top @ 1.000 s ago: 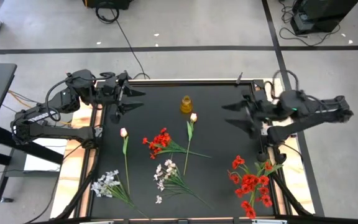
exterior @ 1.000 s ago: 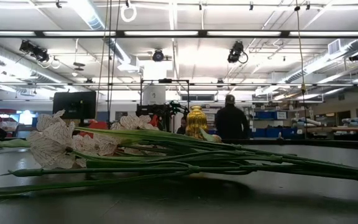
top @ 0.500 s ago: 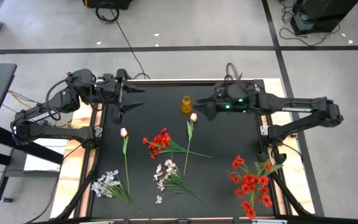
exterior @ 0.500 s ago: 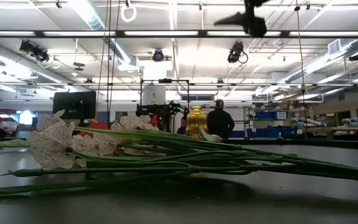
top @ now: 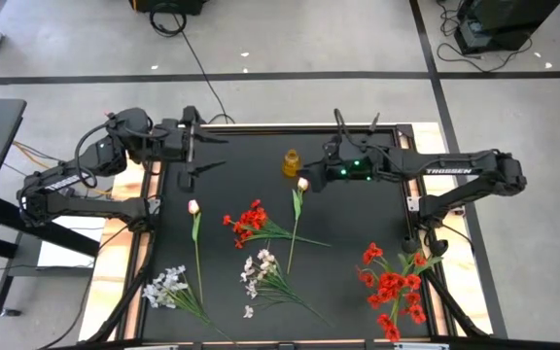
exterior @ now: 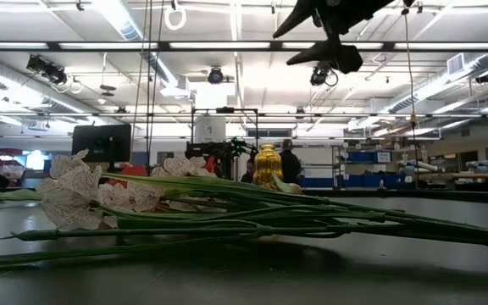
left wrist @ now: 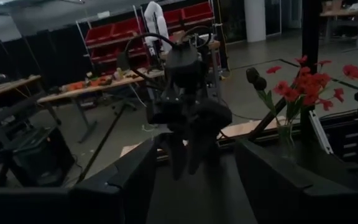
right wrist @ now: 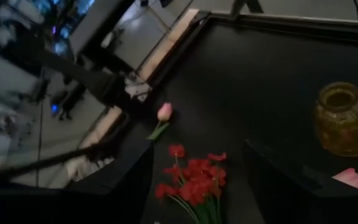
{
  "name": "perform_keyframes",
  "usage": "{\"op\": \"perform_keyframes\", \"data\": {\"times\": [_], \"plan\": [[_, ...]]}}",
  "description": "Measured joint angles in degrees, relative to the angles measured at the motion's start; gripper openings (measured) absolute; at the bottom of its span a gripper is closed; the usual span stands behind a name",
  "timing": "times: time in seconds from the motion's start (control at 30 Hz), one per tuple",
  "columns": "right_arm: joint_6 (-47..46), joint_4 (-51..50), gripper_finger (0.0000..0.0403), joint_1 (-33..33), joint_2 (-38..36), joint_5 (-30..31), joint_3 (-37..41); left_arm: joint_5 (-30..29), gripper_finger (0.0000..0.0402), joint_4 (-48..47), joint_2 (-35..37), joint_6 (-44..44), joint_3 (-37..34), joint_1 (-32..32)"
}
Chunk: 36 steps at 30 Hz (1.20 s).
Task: Sort flowers into vase by color
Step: Put the red flowers into the transparent vase
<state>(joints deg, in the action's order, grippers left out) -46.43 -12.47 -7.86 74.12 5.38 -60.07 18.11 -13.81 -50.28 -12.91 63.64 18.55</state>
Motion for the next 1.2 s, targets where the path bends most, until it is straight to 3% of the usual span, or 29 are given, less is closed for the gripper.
{"op": "perform_keyframes", "data": {"times": [0.43, 0.6, 0.83, 1.2], "plan": [[14.93, 4.98, 0.025, 1.44, 14.01, -9.52, 0.02, 0.04, 0.0224, 0.7, 0.04, 0.31, 0.0, -0.02], [23.16, 6.17, 0.025, 4.28, 20.17, -8.39, 0.02, 0.04, 0.0224, 0.7, 0.04, 0.31, 0.0, -0.02], [35.74, 6.5, 0.025, 9.03, 27.57, -2.2, 0.02, 0.04, 0.0224, 0.68, 0.04, 0.31, 0.0, -0.02], [40.9, 11.61, 0.0299, 11.24, 29.86, -2.0, 0.07, 0.06, 0.0224, 0.66, 0.04, 0.31, 0.0, -0.02]]}}
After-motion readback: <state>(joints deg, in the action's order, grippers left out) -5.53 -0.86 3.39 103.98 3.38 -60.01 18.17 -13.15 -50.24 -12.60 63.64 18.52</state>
